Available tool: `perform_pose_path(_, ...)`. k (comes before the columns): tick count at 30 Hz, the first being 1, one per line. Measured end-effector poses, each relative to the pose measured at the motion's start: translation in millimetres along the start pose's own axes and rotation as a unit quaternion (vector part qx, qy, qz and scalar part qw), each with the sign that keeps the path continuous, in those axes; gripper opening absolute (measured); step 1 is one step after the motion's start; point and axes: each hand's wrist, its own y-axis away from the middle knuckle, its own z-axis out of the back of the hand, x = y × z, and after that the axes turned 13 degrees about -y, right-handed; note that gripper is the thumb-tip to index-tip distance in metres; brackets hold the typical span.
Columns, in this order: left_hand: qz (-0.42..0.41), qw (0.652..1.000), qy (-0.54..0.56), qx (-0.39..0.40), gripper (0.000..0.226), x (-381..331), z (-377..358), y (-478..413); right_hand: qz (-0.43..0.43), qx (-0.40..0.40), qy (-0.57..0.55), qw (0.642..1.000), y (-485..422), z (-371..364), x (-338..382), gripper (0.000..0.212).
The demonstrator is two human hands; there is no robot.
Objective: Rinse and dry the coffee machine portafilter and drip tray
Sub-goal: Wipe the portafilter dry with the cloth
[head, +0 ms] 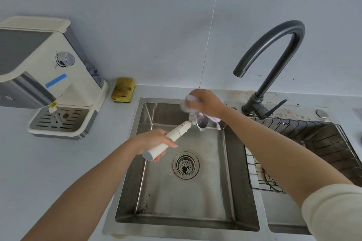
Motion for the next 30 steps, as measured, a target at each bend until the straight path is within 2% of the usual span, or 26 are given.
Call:
perform_pose_path(1, 0.004, 0.999, 0.034, -0.02, 0.017, 1.7, -5.3, -2.4, 0.002, -0.058, -0.084, 0.995, 2.6, 3.8, 4.0, 0.027)
perform_pose_path(3, 0.01, 0.99, 0.125, -0.061, 0.018, 3.7, -15.1, -7.2, -0.001, -0.155, -0.223, 0.962, 9.4, 9.1, 10.6, 0.028)
perform_pose_path(6, 0.006, 0.959, 0.267, -0.091, 0.015, -1.8, -26.5, -9.8, -0.017, -0.224, -0.352, 0.909, 19.3, 5.7, 15.8, 0.022)
perform_pose_path(10, -0.024, 0.931, 0.352, -0.093, 0.008, -20.4, -41.1, -8.3, -0.01, -0.217, -0.38, 0.899, 33.0, -19.2, 20.5, 0.02)
perform_pose_path(14, -0.043, 0.93, 0.352, -0.095, 0.003, -33.8, -56.6, -11.8, -0.032, -0.178, -0.304, 0.935, 37.7, -54.1, 17.0, 0.015)
perform_pose_path(16, -0.047, 0.928, 0.353, -0.109, 0.005, -35.4, -62.7, -12.7, -0.065, -0.178, -0.276, 0.942, 42.7, -63.7, 16.8, 0.014)
perform_pose_path(20, -0.076, 0.924, 0.349, -0.139, 0.008, -36.3, -70.0, -12.7, -0.087, -0.196, -0.376, 0.901, 50.0, -65.0, 21.4, 0.023)
perform_pose_path(23, -0.106, 0.918, 0.35, -0.154, 0.006, -40.6, -71.1, -11.4, -0.072, -0.249, -0.377, 0.889, 48.9, -64.4, 19.2, 0.01)
perform_pose_path(24, -0.109, 0.919, 0.344, -0.161, 0.009, -41.6, -71.0, -10.7, -0.077, -0.26, -0.36, 0.893, 48.6, -63.3, 17.8, 0.018)
perform_pose_path(26, -0.113, 0.921, 0.332, -0.168, 0.018, -41.8, -70.8, -9.1, -0.116, -0.268, -0.343, 0.893, 45.2, -58.5, 13.6, 0.05)
perform_pose_path(28, -0.12, 0.924, 0.326, -0.16, 0.018, -42.0, -71.3, -6.8, -0.17, -0.255, -0.372, 0.876, 39.7, -52.1, 9.8, 0.08)
perform_pose_path(30, -0.126, 0.927, 0.324, -0.14, 0.017, -42.2, -72.1, -4.9, -0.223, -0.215, -0.437, 0.844, 33.6, -46.0, 5.0, 0.095)
